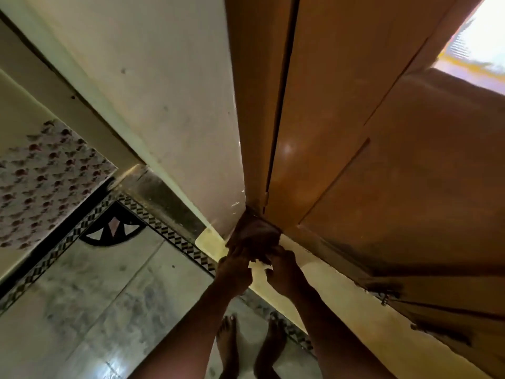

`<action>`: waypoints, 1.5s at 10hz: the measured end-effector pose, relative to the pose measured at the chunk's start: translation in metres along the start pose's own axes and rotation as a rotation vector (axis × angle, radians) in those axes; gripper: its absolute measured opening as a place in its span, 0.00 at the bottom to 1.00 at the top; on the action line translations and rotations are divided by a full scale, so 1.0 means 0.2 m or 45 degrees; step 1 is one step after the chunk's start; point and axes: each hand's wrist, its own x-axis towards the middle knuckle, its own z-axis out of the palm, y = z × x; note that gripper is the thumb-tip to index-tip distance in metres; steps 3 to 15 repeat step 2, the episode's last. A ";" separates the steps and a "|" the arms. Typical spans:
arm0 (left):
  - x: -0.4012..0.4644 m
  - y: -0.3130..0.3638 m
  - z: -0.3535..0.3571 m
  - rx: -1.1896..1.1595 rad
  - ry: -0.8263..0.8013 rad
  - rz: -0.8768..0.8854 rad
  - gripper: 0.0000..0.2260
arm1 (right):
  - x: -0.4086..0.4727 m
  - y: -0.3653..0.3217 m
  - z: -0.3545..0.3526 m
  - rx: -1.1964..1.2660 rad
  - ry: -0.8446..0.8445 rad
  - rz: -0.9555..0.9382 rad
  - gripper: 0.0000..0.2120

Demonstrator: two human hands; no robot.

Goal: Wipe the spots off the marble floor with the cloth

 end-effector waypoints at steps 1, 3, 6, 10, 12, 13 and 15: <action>-0.05 -0.04 -0.03 -0.232 -0.005 0.030 0.26 | -0.05 -0.08 -0.06 0.076 -0.007 -0.019 0.23; -0.17 -0.03 -0.09 -0.700 0.226 -0.014 0.21 | -0.14 -0.21 -0.16 0.245 0.034 -0.018 0.17; -0.17 -0.03 -0.09 -0.700 0.226 -0.014 0.21 | -0.14 -0.21 -0.16 0.245 0.034 -0.018 0.17; -0.17 -0.03 -0.09 -0.700 0.226 -0.014 0.21 | -0.14 -0.21 -0.16 0.245 0.034 -0.018 0.17; -0.17 -0.03 -0.09 -0.700 0.226 -0.014 0.21 | -0.14 -0.21 -0.16 0.245 0.034 -0.018 0.17; -0.17 -0.03 -0.09 -0.700 0.226 -0.014 0.21 | -0.14 -0.21 -0.16 0.245 0.034 -0.018 0.17; -0.17 -0.03 -0.09 -0.700 0.226 -0.014 0.21 | -0.14 -0.21 -0.16 0.245 0.034 -0.018 0.17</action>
